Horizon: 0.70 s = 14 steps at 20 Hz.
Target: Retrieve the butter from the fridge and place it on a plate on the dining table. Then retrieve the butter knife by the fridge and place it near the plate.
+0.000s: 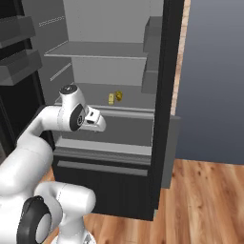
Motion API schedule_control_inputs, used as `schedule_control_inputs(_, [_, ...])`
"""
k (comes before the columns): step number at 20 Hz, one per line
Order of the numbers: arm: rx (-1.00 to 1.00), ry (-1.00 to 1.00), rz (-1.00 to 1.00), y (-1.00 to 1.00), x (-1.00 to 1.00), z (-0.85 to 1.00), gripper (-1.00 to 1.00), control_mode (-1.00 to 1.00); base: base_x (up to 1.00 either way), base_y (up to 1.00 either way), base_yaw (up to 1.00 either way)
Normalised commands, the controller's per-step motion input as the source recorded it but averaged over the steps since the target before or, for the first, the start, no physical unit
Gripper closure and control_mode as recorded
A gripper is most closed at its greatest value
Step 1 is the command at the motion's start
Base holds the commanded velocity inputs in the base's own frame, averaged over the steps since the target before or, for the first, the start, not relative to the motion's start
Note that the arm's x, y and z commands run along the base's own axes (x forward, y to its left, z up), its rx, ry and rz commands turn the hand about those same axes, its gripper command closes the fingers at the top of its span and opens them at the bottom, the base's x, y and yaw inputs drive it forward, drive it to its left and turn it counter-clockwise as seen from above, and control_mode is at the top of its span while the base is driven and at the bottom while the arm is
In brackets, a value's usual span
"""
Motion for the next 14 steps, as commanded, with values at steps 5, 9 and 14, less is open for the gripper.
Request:
schedule_control_inputs(5, [0.0,0.0,0.0,0.0,0.0,0.0,-1.0,1.0,0.36,0.0,0.0])
schedule_control_inputs(9, [0.0,0.0,0.0,0.0,0.0,0.0,-1.0,1.0,0.46,0.0,0.0])
schedule_control_inputs(14, [0.0,0.0,0.0,0.0,0.0,0.0,-1.0,1.0,0.38,0.0,0.0])
